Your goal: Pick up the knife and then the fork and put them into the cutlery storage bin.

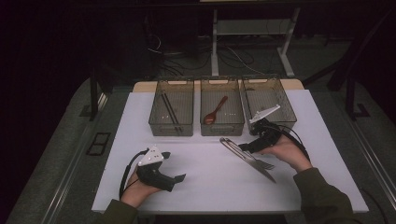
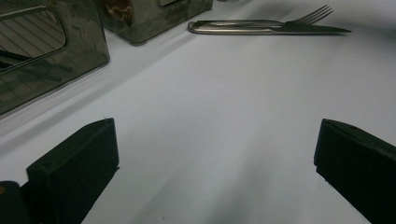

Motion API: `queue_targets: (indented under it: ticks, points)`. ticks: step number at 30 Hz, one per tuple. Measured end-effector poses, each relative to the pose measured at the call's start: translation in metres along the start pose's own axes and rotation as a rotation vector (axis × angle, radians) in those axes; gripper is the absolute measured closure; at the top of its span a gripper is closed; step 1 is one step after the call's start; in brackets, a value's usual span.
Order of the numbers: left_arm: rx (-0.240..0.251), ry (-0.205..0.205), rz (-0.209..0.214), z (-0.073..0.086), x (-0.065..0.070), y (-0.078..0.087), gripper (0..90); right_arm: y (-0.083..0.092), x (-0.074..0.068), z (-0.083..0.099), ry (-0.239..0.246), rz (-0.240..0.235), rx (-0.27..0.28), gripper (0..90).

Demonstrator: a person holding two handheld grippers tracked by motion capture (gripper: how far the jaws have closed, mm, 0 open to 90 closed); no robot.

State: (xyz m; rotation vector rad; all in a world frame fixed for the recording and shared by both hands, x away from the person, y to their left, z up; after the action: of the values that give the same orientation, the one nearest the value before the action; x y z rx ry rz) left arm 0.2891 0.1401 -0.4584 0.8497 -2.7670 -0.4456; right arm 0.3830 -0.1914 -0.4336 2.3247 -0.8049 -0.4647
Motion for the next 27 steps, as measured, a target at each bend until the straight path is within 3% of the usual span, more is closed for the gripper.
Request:
queue_targets:
  ticks: [11,20,27]
  points:
    - [-0.003,0.003,0.001,0.0,0.0,-0.001,0.0,-0.01,-0.002,0.0,0.051,0.045,-0.125,40.4]
    - [-0.001,0.004,0.001,0.001,-0.001,0.0,0.0,-0.011,0.001,0.007,0.048,0.036,-0.213,56.3]
    - [-0.005,0.004,0.001,0.001,-0.001,-0.001,0.0,-0.011,0.0,0.011,0.045,-0.011,-0.287,65.6]
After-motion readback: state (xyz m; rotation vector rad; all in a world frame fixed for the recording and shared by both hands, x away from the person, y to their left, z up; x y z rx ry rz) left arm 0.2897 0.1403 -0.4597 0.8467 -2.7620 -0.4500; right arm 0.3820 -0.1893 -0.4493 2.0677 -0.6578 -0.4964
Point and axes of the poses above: each handheld gripper's, and its own axes: y roughly backward along the jaws, z roughly out of its underside, x roughly to its right, the point moved 4 cm from there along -y, roughly forward along the jaws, and after that the axes turned 12 degrees about x, right-handed, at the moved point
